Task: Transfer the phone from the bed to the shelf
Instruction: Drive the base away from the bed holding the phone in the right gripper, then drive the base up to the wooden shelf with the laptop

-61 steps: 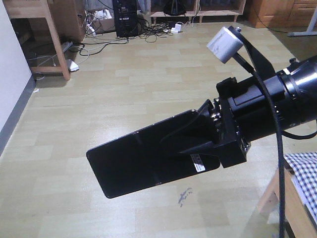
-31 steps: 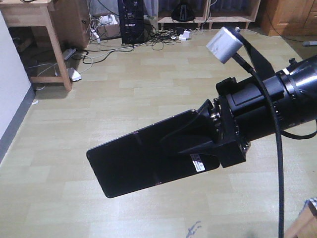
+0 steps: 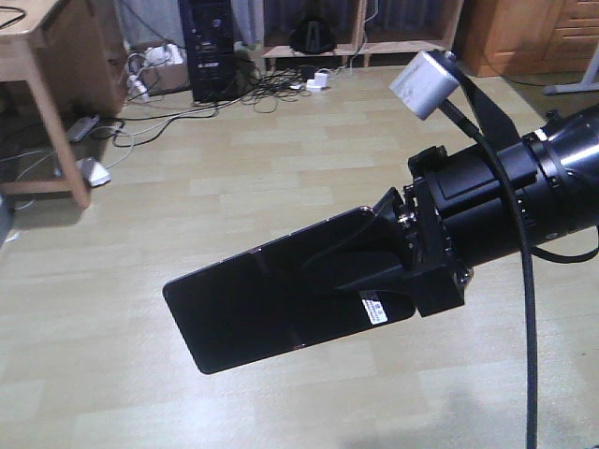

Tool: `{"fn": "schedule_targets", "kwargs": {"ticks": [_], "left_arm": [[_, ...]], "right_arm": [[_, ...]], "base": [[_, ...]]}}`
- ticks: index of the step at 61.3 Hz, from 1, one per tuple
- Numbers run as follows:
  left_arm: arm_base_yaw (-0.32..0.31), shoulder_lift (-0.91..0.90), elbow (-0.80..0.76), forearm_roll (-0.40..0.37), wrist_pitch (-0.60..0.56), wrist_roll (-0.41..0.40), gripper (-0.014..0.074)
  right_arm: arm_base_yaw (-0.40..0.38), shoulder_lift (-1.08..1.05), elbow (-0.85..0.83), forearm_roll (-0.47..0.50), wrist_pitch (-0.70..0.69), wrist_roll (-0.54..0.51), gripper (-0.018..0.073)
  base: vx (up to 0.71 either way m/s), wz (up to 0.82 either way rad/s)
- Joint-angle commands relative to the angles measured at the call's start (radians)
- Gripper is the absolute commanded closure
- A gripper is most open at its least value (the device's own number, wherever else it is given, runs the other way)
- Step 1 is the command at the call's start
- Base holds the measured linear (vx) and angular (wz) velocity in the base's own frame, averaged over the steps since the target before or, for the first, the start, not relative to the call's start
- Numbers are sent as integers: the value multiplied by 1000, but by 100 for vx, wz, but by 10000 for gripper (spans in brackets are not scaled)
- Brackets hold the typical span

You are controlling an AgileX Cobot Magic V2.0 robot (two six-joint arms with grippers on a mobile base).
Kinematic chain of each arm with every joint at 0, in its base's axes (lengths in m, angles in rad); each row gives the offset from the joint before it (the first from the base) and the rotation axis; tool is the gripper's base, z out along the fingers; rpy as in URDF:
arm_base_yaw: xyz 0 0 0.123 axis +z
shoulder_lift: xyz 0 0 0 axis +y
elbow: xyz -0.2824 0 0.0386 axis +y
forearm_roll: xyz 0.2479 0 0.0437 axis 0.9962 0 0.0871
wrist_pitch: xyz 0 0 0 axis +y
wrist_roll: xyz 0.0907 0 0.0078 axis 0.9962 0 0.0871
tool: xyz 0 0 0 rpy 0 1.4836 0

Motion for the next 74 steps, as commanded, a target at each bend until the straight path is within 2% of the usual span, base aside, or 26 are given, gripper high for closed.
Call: {"fn": "schedule_targets", "kwargs": {"ticks": [1,42,74], "left_arm": [[-2,-10,-26,-5,-73,-4,596],[-2,-10,-26,-5,-73,-4,596],[-2,-10,-26,-5,-73,-4,596]], "right_arm": [[0,-31,-25,77,50,-4,560],[0,-31,-25,77,50,-5,560],[0,-31,-25,76,50,-4,560]], "base": [[34,-27],[35,-32],[40,-16]]}}
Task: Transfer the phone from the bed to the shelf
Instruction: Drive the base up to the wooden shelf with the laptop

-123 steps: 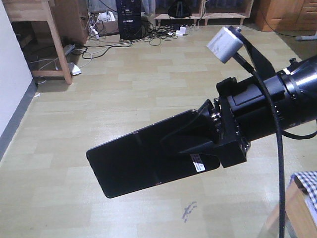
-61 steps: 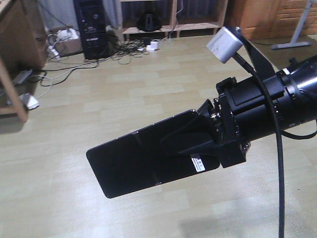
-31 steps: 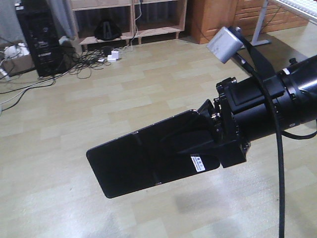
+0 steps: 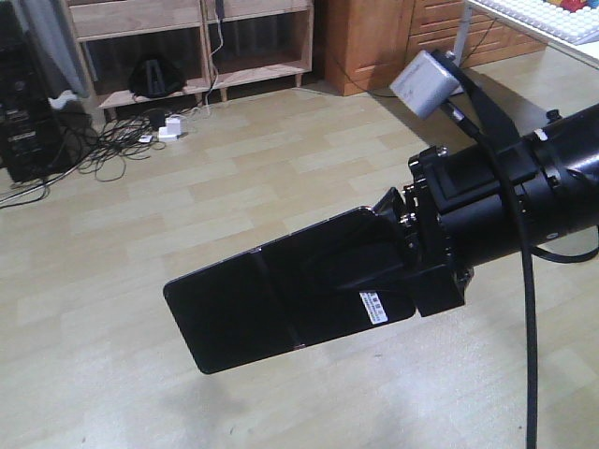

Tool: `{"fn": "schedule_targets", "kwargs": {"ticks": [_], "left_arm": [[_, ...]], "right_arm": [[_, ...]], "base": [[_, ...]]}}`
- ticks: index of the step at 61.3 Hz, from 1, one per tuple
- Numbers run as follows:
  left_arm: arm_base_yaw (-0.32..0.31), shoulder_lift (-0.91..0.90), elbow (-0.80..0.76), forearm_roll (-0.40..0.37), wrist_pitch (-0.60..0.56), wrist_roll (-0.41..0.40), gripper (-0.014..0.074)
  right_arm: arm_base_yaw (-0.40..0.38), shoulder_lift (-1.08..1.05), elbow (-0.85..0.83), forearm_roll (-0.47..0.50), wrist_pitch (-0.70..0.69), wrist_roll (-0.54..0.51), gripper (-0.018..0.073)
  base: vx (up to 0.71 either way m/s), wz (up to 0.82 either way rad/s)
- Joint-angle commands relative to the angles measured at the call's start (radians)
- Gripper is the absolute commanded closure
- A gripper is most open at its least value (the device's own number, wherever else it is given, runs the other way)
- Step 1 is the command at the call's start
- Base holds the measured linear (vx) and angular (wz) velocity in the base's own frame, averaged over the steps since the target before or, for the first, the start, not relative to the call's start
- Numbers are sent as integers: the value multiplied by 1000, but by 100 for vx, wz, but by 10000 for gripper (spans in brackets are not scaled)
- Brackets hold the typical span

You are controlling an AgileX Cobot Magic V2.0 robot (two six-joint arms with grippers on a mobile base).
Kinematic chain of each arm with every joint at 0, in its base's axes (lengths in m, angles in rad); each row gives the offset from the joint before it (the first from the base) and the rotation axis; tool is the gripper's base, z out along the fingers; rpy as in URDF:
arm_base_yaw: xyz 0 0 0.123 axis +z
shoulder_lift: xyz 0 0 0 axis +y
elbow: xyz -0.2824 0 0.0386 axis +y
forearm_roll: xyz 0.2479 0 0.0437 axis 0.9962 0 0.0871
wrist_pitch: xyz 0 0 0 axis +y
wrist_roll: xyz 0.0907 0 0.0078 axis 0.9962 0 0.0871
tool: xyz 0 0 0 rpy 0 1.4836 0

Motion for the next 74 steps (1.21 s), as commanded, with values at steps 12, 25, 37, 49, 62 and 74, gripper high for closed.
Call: {"fn": "schedule_targets", "kwargs": {"ticks": [12,25,37,49,62,74], "left_arm": [[-2,-10,-26,-5,-73,-4,596],[-2,-10,-26,-5,-73,-4,596],[-2,-10,-26,-5,-73,-4,596],[-2,-10,-26,-5,-73,-4,596],[-2,-10,-26,-5,-73,-4,596],[-2,-10,-26,-5,-73,-4,596]], "right_arm": [[0,-31,-25,76,50,-4,560],[0,-31,-25,76,50,-4,560],[0,-31,-25,76,50,-4,560],[0,-31,-25,76,50,-4,560],[0,-31,-25,77,50,-4,560],[0,-31,-25,77,50,-4,560]], "base": [[42,-18],[43,-24],[43,-27],[44,-24],[46,-20],[47,-13]]}}
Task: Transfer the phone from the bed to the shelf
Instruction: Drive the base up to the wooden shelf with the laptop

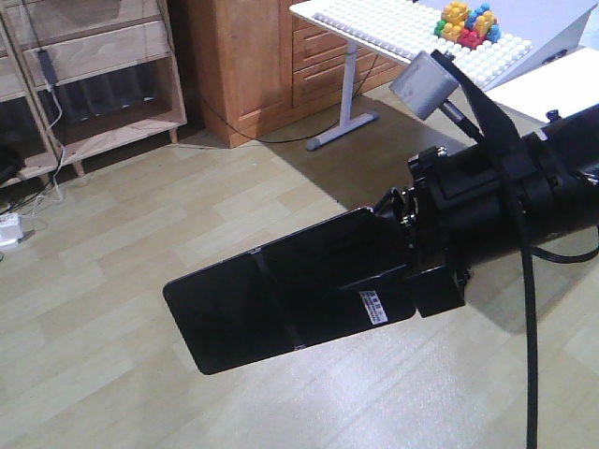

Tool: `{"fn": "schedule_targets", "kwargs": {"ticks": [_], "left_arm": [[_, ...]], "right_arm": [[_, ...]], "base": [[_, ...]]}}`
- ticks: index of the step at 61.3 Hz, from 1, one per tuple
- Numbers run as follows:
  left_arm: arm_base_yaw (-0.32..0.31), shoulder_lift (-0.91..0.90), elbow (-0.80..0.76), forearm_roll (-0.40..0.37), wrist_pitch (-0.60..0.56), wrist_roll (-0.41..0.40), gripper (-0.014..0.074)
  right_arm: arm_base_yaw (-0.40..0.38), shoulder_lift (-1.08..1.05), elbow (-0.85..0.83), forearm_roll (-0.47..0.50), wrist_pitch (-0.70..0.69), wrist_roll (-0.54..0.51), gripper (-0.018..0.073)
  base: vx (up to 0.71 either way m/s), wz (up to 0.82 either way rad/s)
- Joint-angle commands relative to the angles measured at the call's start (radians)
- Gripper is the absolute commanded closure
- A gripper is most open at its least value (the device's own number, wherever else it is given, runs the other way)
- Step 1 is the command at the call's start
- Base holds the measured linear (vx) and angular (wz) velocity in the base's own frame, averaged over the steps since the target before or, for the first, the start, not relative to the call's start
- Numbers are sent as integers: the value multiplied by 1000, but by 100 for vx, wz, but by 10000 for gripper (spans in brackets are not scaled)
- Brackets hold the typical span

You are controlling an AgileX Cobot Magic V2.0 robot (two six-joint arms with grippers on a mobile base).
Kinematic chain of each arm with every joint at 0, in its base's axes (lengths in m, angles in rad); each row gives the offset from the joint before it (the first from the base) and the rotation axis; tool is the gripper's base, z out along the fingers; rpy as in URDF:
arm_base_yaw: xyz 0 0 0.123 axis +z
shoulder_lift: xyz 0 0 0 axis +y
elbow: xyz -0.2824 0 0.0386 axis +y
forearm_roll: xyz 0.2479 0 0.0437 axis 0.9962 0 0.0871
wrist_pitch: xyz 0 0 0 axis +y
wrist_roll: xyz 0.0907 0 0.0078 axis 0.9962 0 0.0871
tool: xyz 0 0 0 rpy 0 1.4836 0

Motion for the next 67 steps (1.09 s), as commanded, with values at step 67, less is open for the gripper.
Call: {"fn": "schedule_targets", "kwargs": {"ticks": [67], "left_arm": [[-2,-10,-26,-5,-73,-4,596]], "right_arm": [[0,-31,-25,76,50,-4,560]], "base": [[47,-5]]}}
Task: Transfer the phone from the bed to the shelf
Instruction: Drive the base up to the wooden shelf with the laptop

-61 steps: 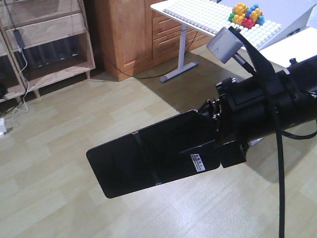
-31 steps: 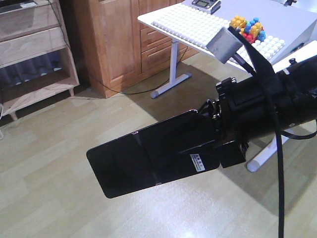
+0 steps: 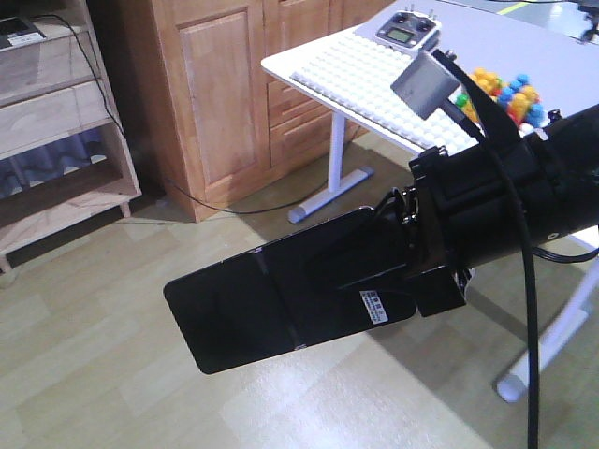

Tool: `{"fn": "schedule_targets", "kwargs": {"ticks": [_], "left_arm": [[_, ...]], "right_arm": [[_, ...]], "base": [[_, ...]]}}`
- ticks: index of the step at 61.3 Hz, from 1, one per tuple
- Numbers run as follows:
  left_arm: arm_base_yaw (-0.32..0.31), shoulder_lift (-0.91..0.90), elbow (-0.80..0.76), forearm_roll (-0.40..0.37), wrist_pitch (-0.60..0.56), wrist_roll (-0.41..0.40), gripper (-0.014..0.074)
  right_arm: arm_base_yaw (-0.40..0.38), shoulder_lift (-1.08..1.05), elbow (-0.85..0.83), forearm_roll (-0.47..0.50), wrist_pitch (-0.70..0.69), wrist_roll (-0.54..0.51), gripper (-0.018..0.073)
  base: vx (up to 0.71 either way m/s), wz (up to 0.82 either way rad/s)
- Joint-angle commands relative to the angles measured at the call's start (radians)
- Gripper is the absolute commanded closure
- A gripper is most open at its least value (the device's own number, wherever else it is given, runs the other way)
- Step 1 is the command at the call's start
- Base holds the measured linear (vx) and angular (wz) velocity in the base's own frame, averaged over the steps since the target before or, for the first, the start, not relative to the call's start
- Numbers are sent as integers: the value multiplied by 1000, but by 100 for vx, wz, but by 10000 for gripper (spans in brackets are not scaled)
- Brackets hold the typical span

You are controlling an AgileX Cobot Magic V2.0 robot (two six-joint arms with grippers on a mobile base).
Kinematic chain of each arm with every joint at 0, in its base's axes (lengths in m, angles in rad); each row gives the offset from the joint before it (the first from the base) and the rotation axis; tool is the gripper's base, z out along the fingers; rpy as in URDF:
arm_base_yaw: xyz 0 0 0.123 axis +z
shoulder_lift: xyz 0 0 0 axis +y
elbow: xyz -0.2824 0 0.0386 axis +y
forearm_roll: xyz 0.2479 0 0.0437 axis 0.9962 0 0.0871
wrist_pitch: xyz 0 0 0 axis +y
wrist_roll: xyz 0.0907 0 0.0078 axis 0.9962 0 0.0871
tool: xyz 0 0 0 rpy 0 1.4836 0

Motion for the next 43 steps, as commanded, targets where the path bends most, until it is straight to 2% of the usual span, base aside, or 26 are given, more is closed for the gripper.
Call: {"fn": "schedule_targets", "kwargs": {"ticks": [1,43], "left_arm": [[-2,-10,-26,-5,-73,-4,596],[-2,-10,-26,-5,-73,-4,596]], "right_arm": [[0,-31,-25,77,50,-4,560],[0,-31,-25,77,50,-4,560]], "base": [[46,15],[48,26]]}}
